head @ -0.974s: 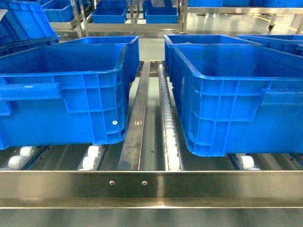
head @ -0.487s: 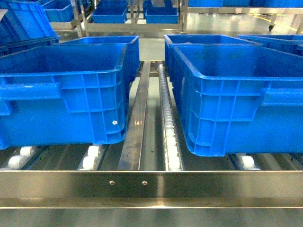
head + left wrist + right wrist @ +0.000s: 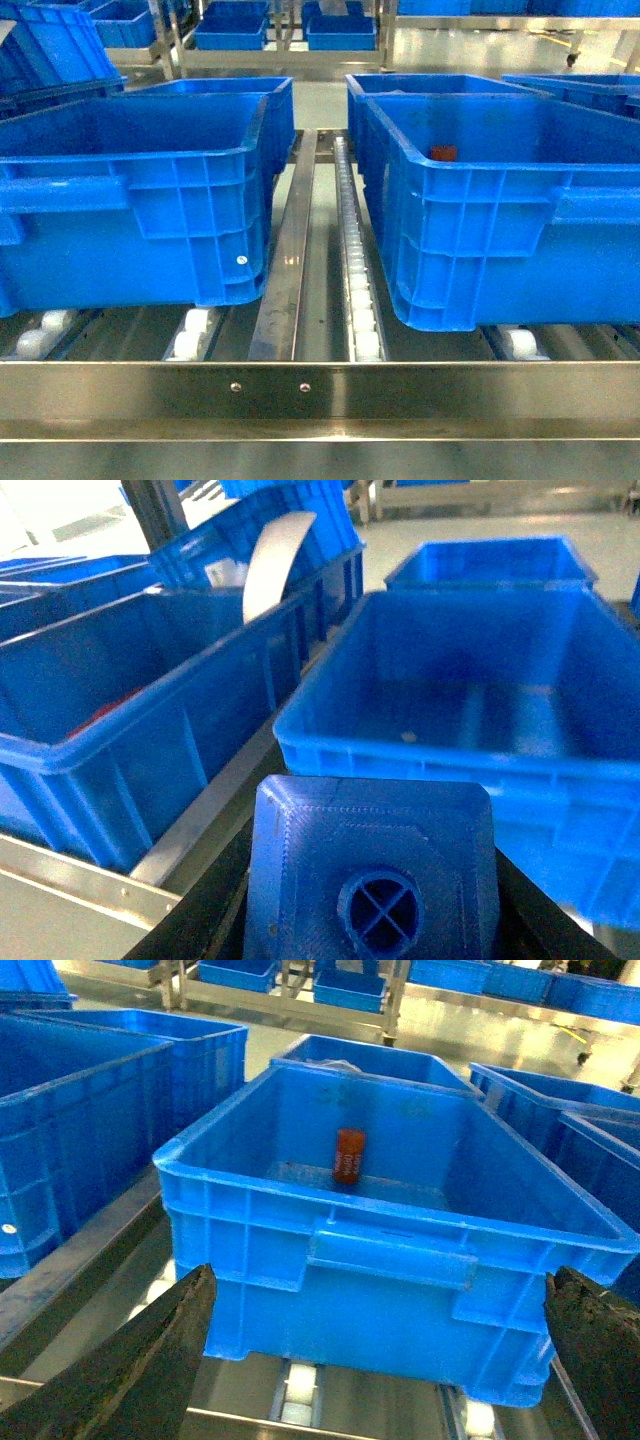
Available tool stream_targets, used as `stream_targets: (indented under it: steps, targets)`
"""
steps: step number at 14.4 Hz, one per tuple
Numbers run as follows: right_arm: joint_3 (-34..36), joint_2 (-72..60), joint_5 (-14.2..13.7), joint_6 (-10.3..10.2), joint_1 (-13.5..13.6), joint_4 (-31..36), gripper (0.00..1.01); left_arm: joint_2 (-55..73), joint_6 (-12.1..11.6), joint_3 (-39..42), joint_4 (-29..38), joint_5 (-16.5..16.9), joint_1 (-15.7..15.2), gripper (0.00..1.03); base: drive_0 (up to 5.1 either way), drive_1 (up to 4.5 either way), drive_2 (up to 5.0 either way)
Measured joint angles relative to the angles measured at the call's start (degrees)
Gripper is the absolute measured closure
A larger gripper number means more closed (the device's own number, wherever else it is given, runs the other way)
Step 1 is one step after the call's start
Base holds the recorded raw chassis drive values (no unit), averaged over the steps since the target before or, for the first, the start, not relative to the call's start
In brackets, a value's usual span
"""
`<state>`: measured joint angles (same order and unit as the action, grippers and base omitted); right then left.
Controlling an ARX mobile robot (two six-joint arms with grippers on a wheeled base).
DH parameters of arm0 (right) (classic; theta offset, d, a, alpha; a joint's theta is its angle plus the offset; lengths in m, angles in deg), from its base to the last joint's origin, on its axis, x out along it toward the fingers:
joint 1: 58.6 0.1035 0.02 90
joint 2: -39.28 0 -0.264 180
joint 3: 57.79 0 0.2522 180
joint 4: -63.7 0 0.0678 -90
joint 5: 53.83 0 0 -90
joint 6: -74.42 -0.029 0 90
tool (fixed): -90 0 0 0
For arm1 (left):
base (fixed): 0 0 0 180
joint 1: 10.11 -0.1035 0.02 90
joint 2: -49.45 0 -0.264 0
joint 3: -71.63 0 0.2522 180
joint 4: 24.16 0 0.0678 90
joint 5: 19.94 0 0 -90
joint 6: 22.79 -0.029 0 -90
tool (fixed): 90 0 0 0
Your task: Sort blue parts and orange caps into right shelf containers
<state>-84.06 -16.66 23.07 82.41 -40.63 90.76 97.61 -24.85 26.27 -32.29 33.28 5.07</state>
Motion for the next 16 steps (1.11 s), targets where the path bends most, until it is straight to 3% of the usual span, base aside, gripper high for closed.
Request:
stream_targets:
  steps: [2,5,8,9,11,13,15,16]
  targets:
    - [0.0,-0.2,-0.9,-0.4,2.4,0.2,0.03,10.8,-0.9,-9.2,6.8,7.1,-5.7,0.59,0.0,0.00,0.0]
    - [0.0,0.3,-1.5,-0.5,3.5,-0.9,0.03,27.3,-0.9,-19.3,12.2,13.2,-9.9,0.59,0.0,0.00,0.0]
    - [0.0,2.1,-1.9,-0.6,3.8,-1.9,0.03,43.7,-1.2,-28.4,15.8,13.9,-12.4,0.58,0.0,0.00,0.0]
    - [0.0,2.4,-2.0,-0.6,3.8,-2.5,0.03,45.1,-1.0,-28.5,16.8,13.2,-12.3,0.50,0.0,0.00,0.0]
    - [0.0,3.0,-2.4,-0.6,3.7,-2.9,0.03,40.6,0.5,-22.5,18.3,14.4,-11.4,0.23,0.0,0.00,0.0]
    - [0.1,2.2,-2.5,-0.9,3.7,-2.3,0.03,25.3,2.5,-12.2,16.4,14.4,-8.2,0.03,0.0,0.00,0.0]
    - [1.3,0.0,-1.0,-2.3,4.3,-0.2,0.03,8.1,5.3,-0.7,13.5,12.7,-3.4,0.05,0.0,0.00,0.0]
    - [4.1,-1.7,-5.6,-4.6,5.1,6.5,0.15,0.7,4.1,6.5,18.3,21.1,-4.9,0.19,0.0,0.00,0.0]
